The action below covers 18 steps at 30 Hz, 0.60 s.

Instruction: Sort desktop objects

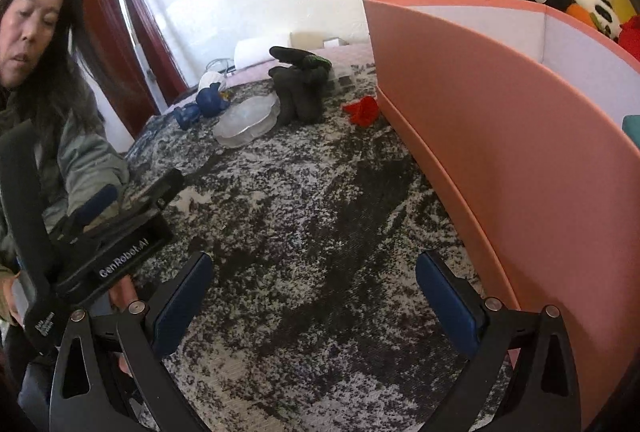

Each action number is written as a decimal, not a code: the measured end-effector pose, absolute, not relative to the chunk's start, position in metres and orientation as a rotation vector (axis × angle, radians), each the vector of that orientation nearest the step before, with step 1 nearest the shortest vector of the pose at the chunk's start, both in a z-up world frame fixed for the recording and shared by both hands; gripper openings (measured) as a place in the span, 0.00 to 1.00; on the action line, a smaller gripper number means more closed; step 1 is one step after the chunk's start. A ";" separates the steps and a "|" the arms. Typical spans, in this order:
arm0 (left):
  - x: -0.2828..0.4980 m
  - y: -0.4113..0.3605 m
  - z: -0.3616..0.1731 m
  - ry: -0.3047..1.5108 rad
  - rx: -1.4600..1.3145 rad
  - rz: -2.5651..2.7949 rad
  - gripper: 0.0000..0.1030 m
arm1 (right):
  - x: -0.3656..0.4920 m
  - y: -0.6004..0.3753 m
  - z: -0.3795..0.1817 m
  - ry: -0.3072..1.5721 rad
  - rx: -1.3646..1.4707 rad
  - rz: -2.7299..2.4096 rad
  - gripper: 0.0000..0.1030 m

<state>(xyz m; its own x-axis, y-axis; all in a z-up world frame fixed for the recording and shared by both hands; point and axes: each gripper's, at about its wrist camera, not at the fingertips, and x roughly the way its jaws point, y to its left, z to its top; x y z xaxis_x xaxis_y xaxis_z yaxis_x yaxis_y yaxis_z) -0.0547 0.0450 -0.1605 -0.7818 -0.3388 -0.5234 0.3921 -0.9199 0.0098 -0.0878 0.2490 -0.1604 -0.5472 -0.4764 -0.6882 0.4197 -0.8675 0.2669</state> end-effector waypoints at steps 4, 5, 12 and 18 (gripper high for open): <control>-0.056 0.039 -0.163 0.180 0.766 -2.629 0.99 | -0.091 0.249 -0.165 -0.105 1.108 -2.387 1.00; -0.056 0.038 -0.163 0.187 0.769 -2.625 0.99 | -0.091 0.249 -0.165 -0.107 1.110 -2.390 1.00; -0.057 0.036 -0.165 0.190 0.781 -2.620 0.99 | -0.092 0.247 -0.169 -0.097 1.124 -2.391 1.00; -0.058 0.035 -0.166 0.182 0.786 -2.620 0.99 | -0.093 0.245 -0.170 -0.097 1.131 -2.391 1.00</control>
